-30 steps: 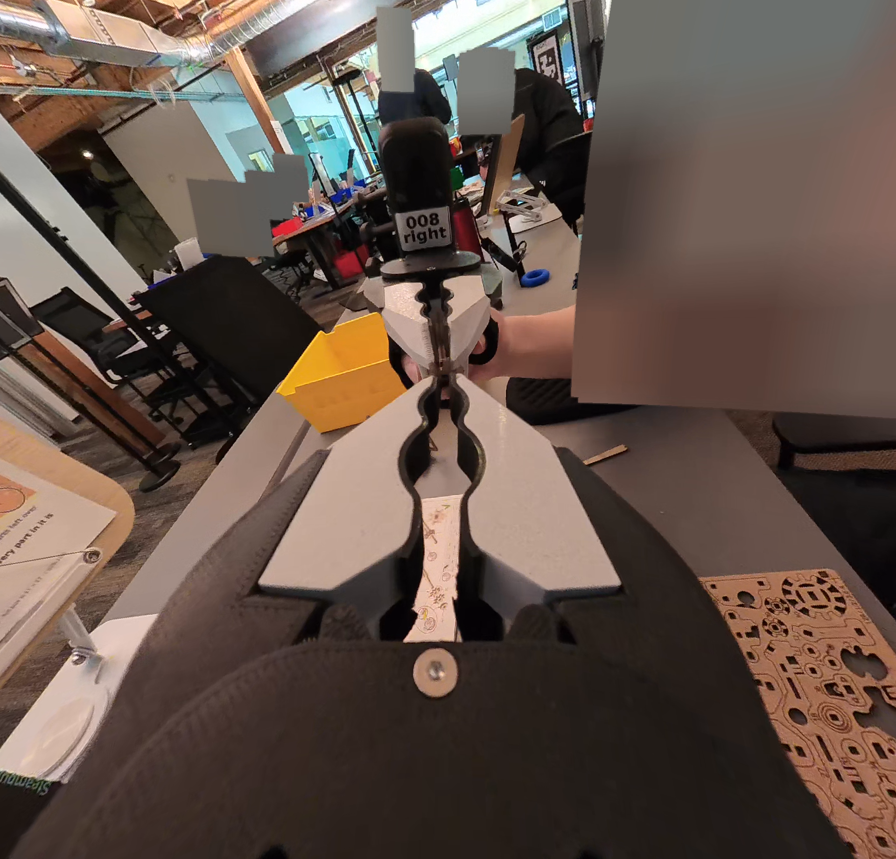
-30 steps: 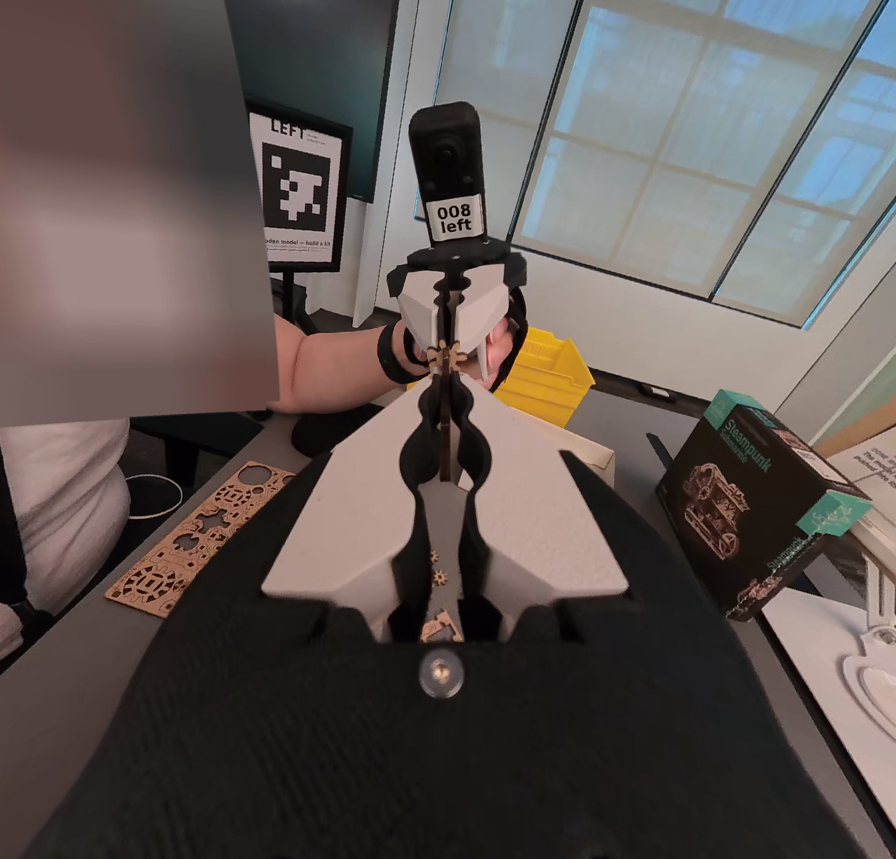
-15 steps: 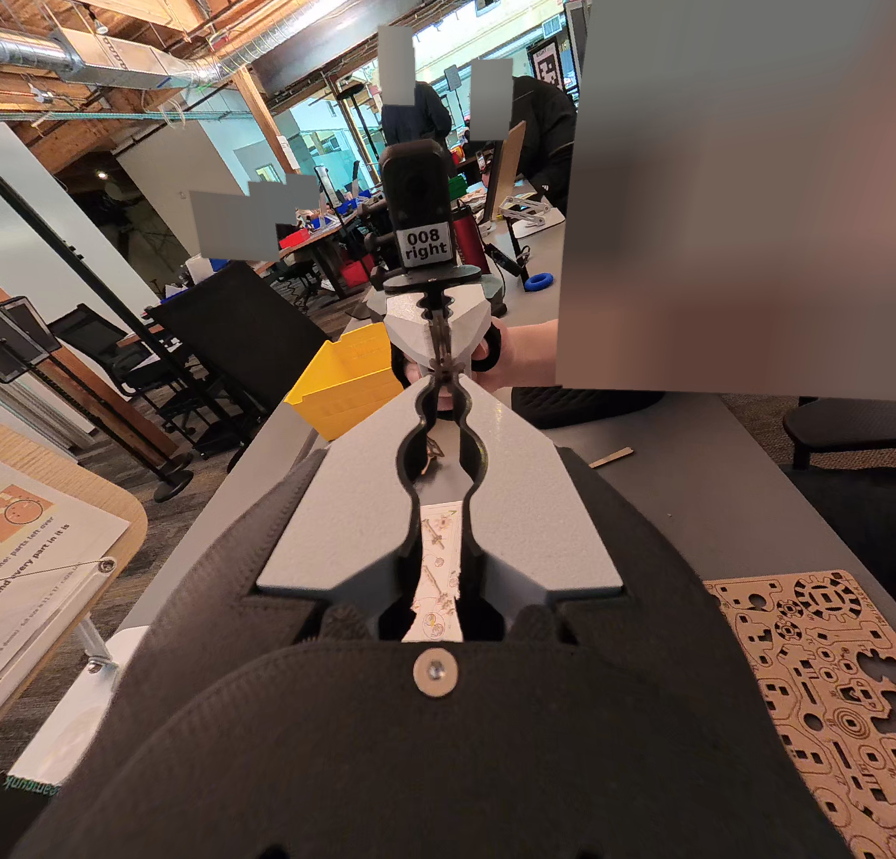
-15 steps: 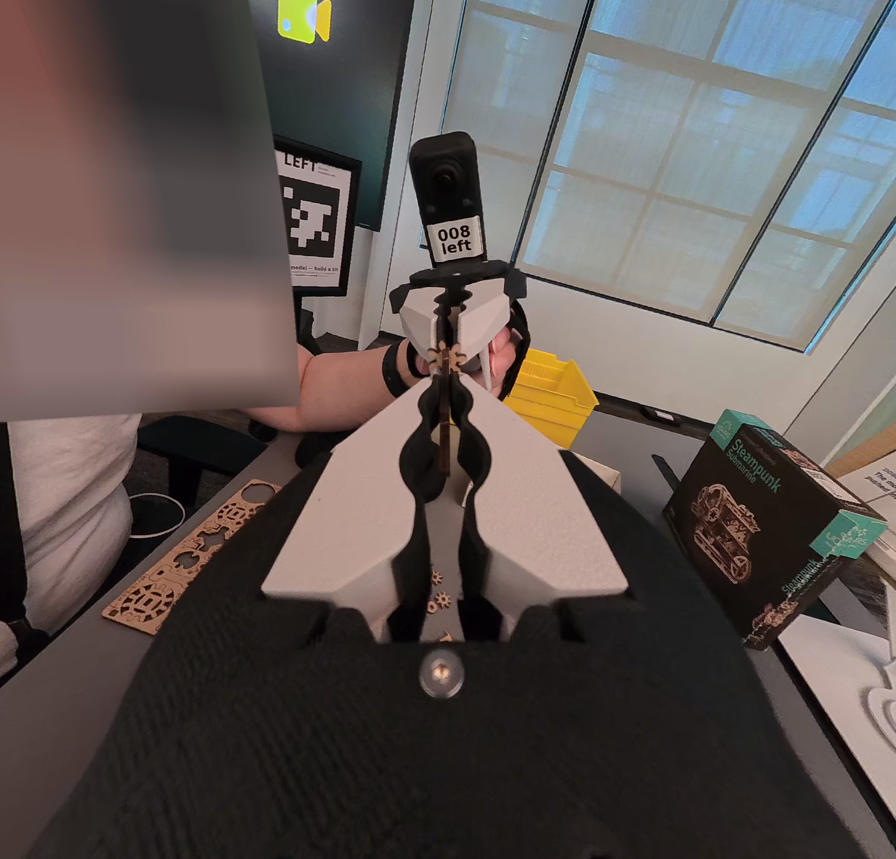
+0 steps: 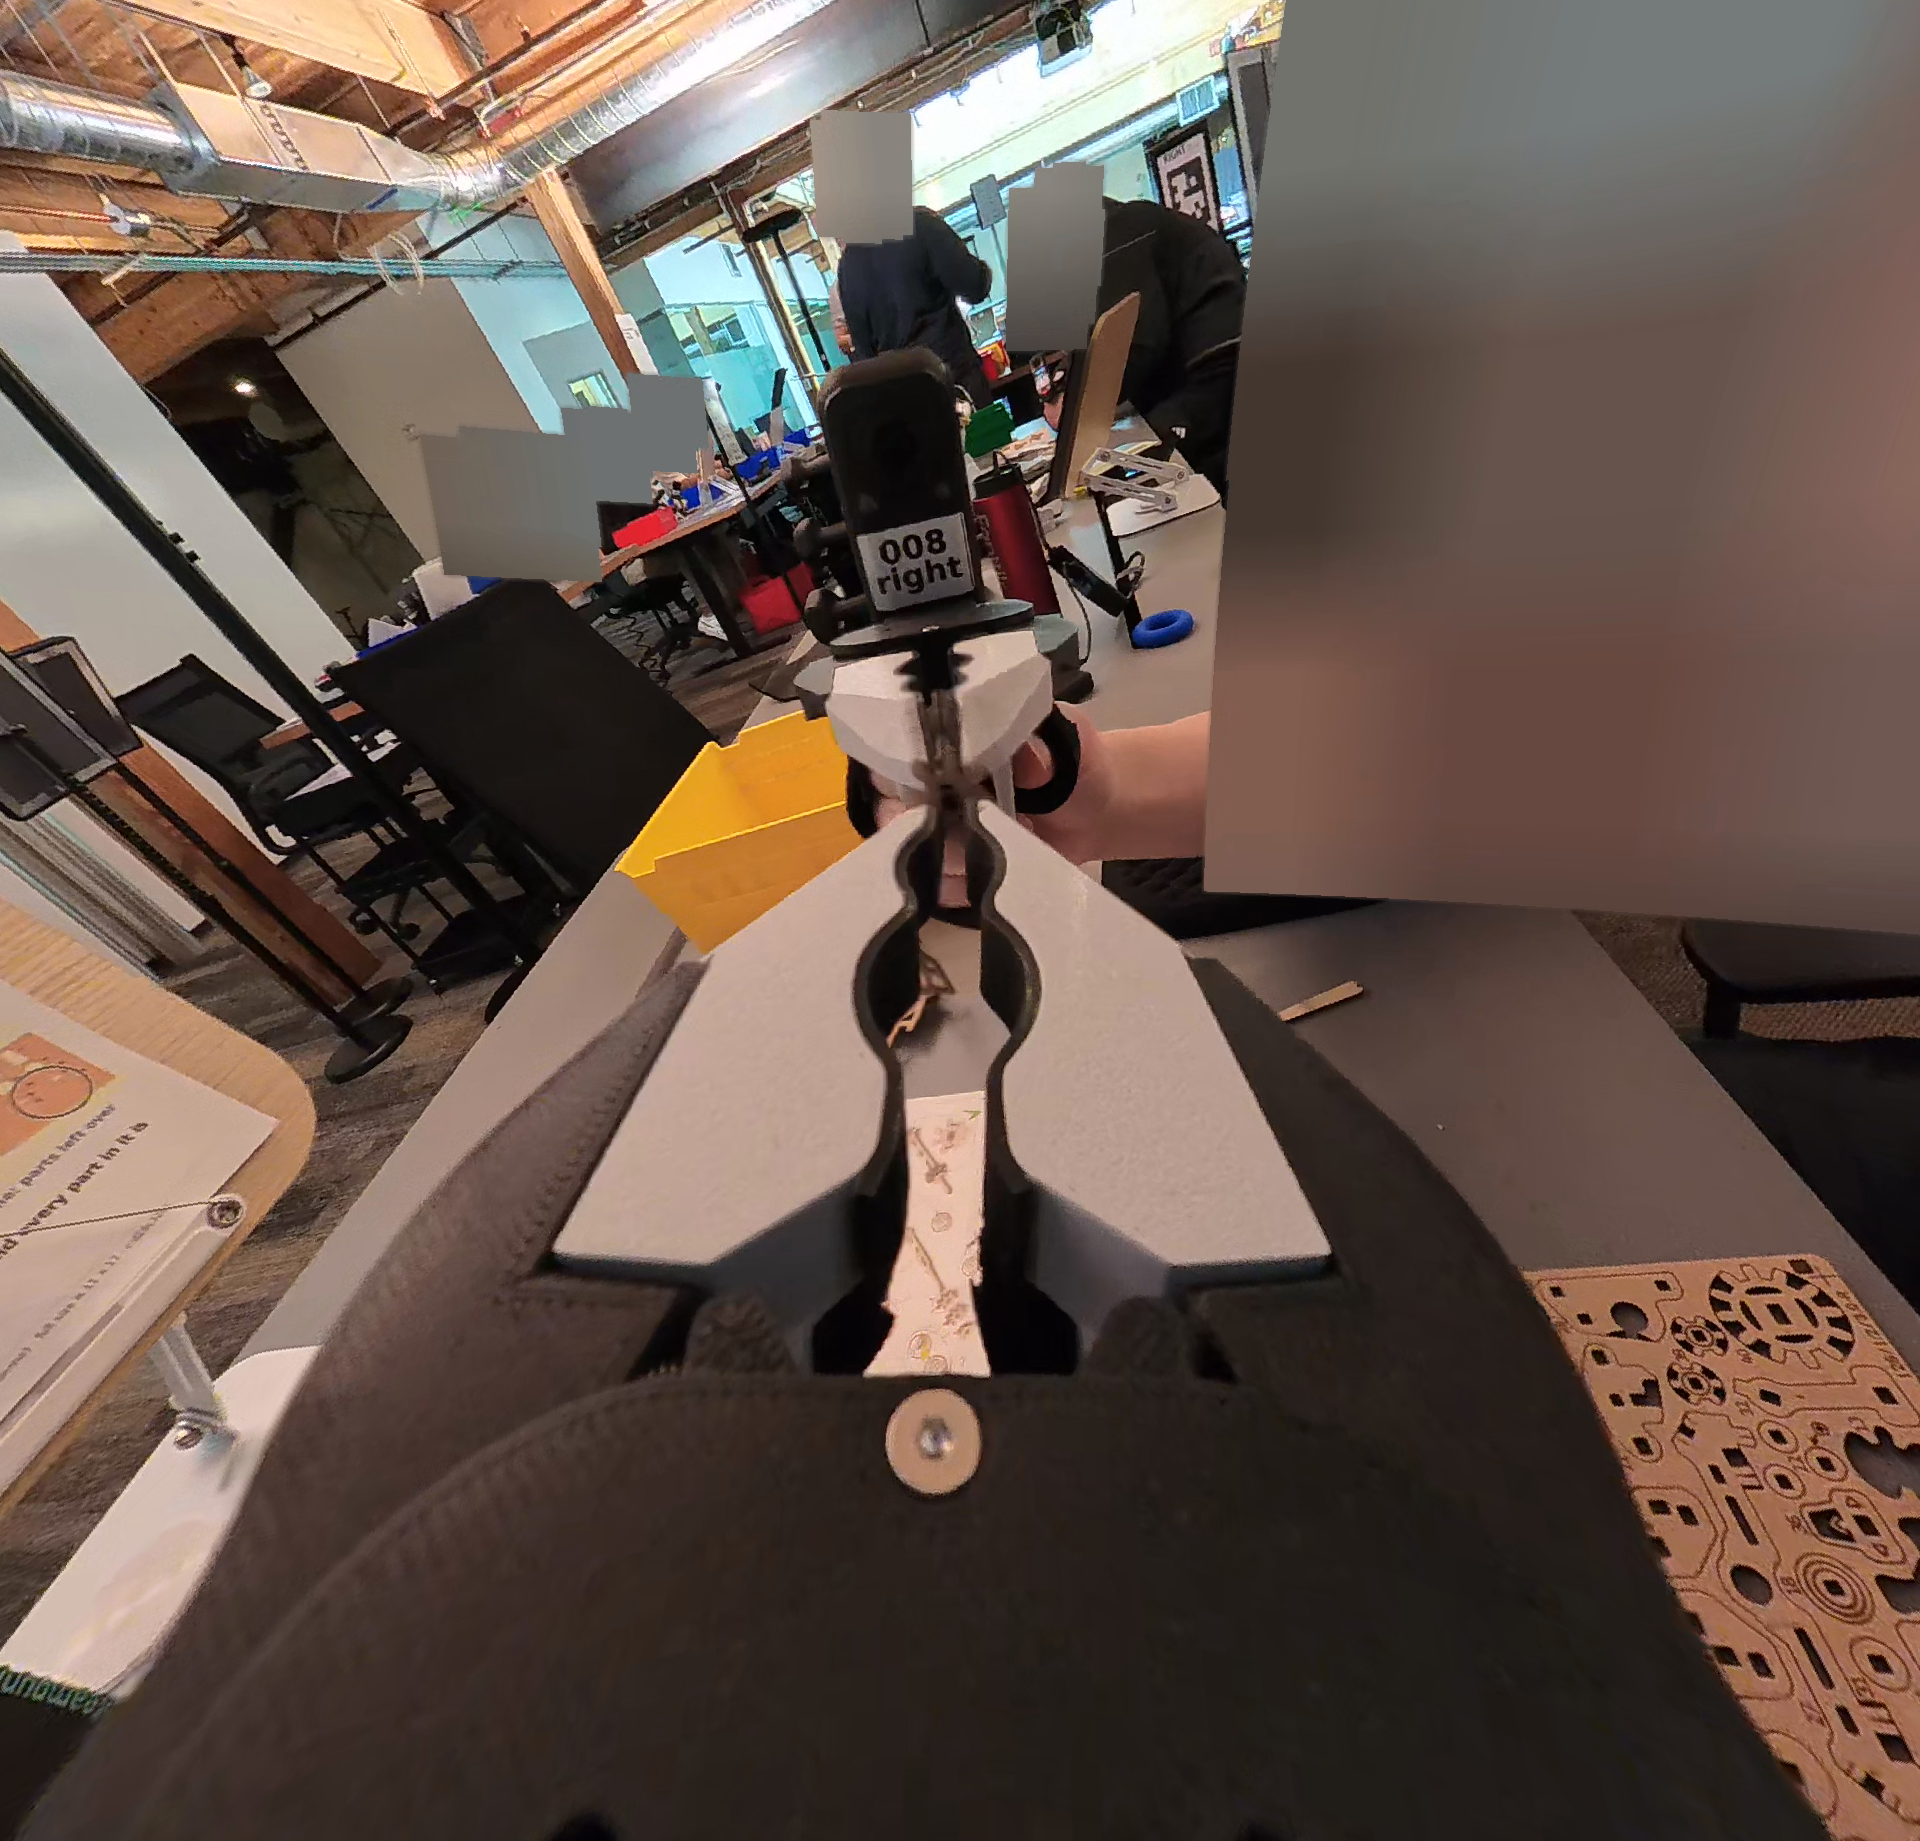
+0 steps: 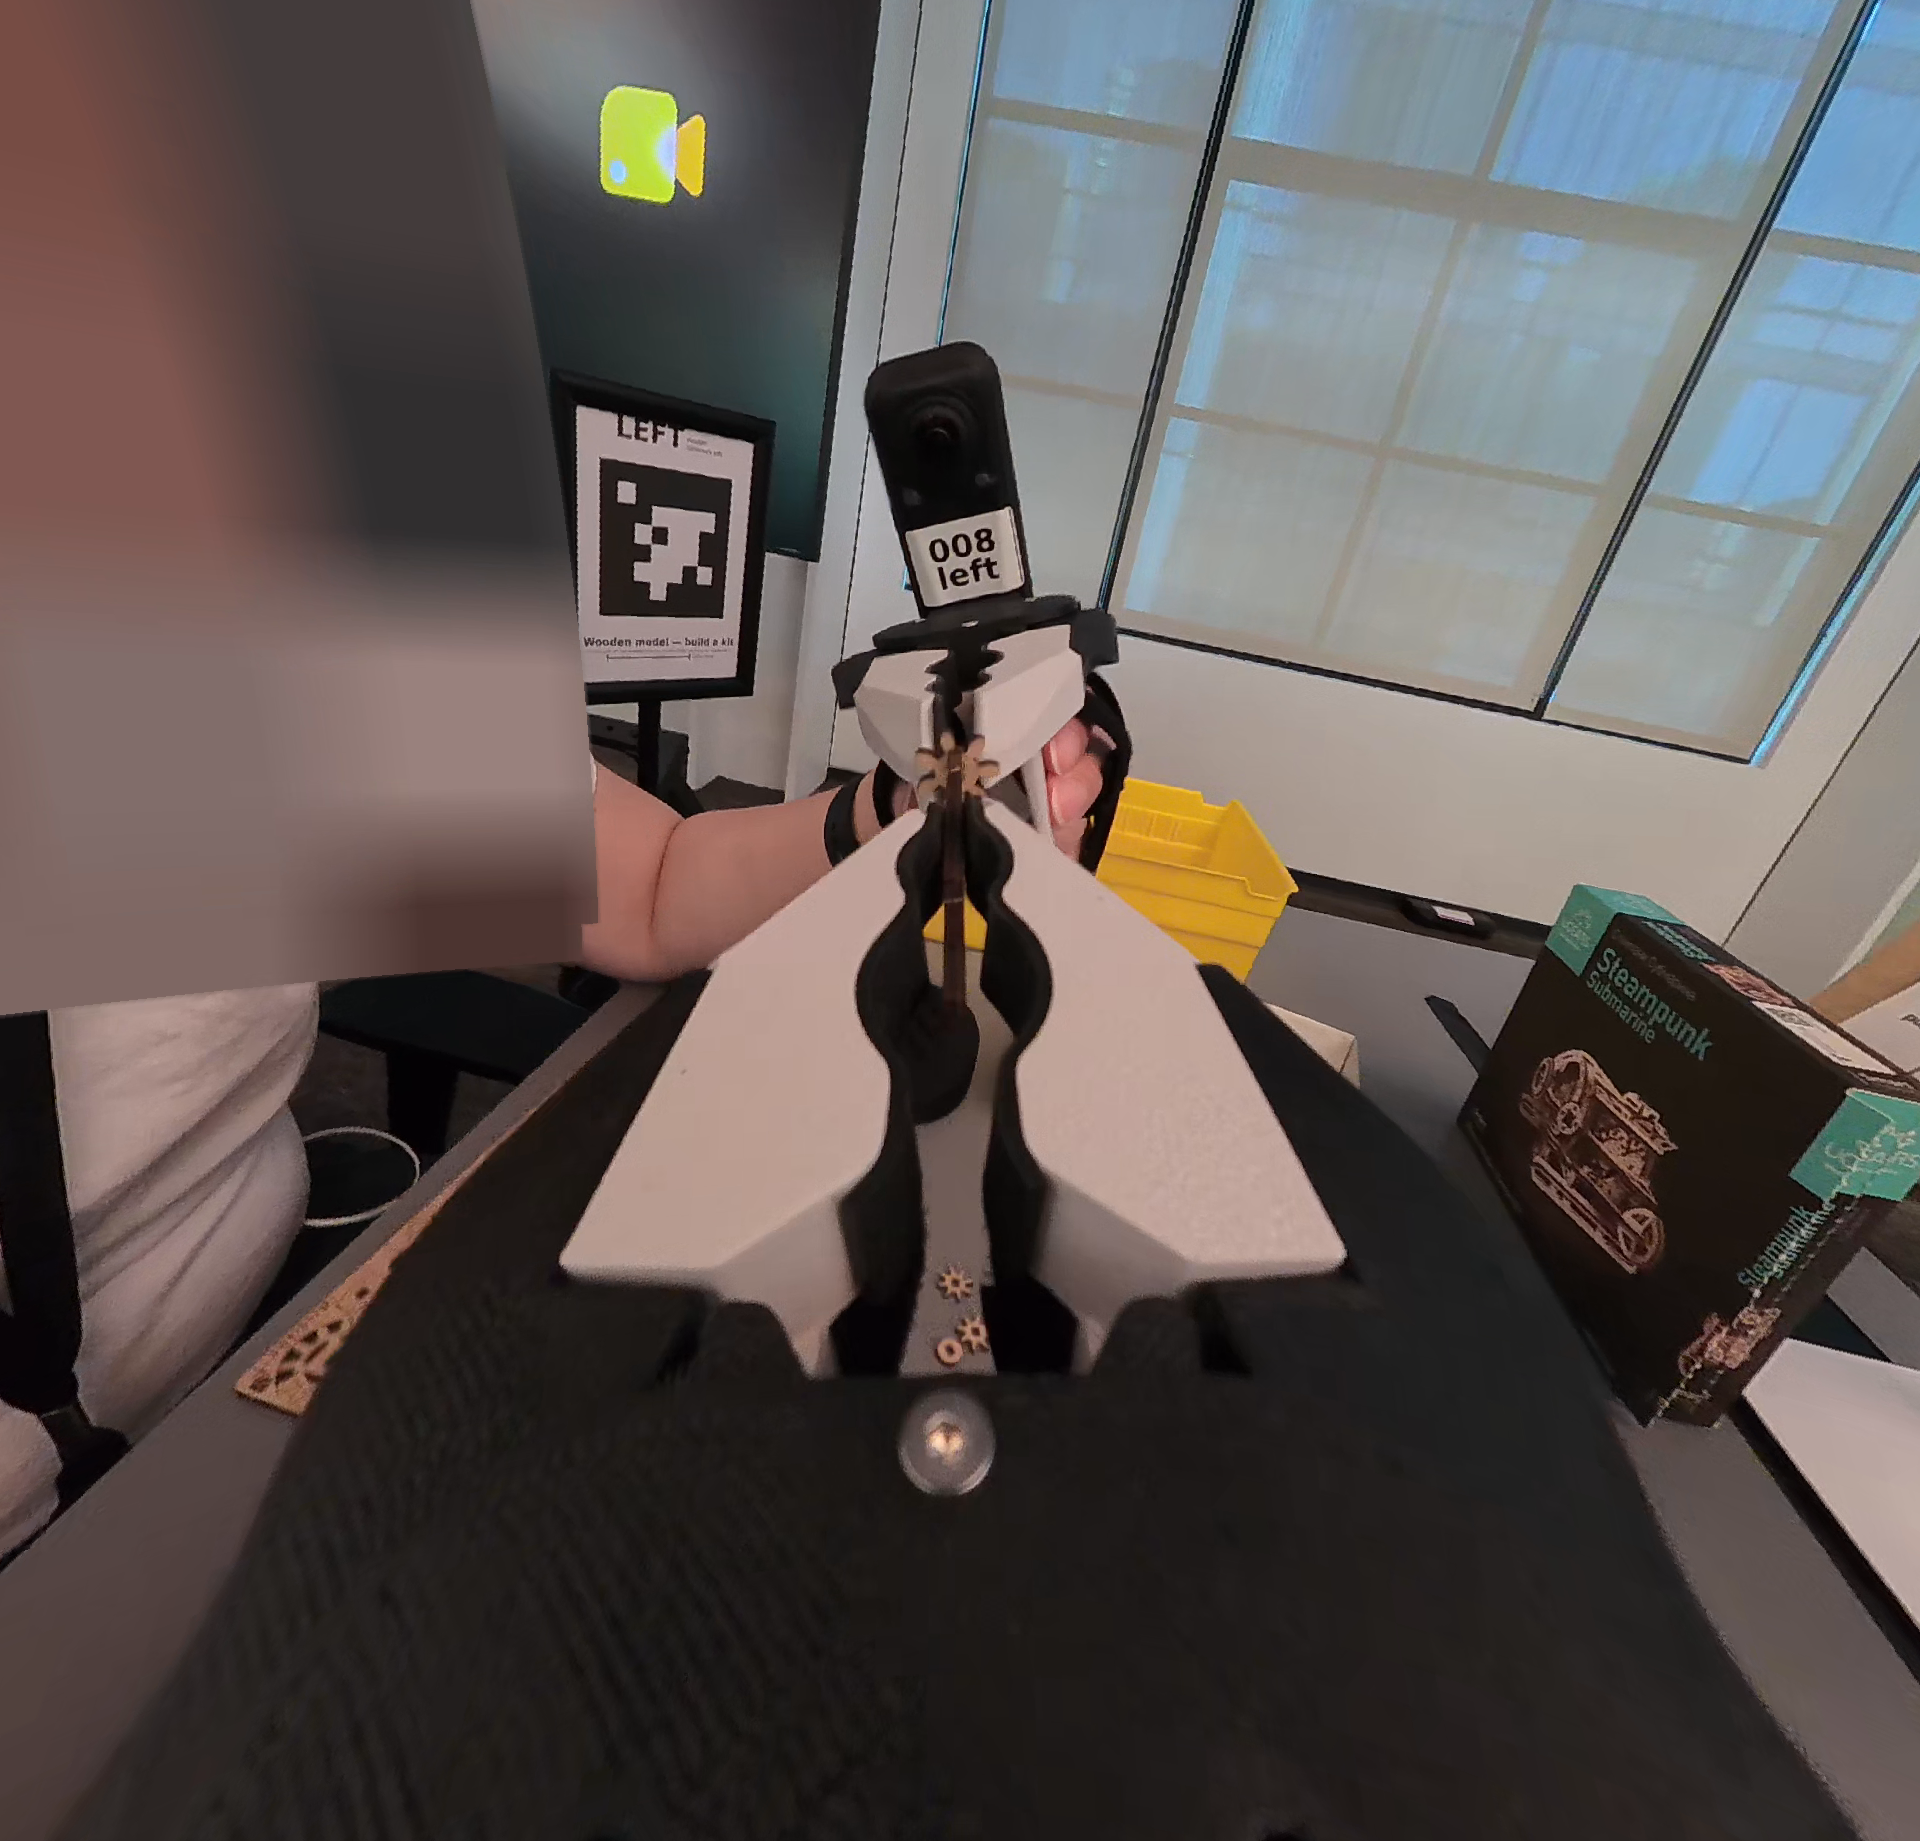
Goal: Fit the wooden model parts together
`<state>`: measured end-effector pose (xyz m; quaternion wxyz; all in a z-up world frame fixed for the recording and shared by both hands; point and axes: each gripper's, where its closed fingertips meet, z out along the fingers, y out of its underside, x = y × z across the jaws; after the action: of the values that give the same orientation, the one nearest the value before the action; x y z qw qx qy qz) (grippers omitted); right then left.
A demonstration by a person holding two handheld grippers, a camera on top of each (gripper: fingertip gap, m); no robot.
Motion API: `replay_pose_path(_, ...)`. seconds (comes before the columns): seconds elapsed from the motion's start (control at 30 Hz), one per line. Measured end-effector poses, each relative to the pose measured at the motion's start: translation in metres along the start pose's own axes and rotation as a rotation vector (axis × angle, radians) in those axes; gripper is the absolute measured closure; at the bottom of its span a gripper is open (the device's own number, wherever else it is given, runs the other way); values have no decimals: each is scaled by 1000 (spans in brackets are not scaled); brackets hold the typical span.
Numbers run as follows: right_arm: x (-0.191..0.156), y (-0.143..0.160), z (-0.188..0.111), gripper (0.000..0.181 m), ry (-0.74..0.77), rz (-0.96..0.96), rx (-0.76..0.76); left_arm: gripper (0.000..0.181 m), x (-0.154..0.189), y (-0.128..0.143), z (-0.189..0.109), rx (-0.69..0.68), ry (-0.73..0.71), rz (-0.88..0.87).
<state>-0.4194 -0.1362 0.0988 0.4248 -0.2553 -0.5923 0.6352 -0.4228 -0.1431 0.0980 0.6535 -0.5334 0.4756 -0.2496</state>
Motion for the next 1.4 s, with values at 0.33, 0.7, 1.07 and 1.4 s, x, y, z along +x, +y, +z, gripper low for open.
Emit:
replay_pose_path(0.33,4,-3,-2,179,-18,90,41,178,-6,2,2,22,-17,-47)
replay_pose_path(0.7,6,1,-3,179,8,52,10,180,-8,2,2,23,-18,-77)
replay_pose_path(1.07,5,1,-3,179,20,10,2,176,-8,2,3,13,-31,-68)
replay_pose_path(1.4,6,2,-5,179,47,-51,-30,179,-8,4,4,-19,-62,-4)
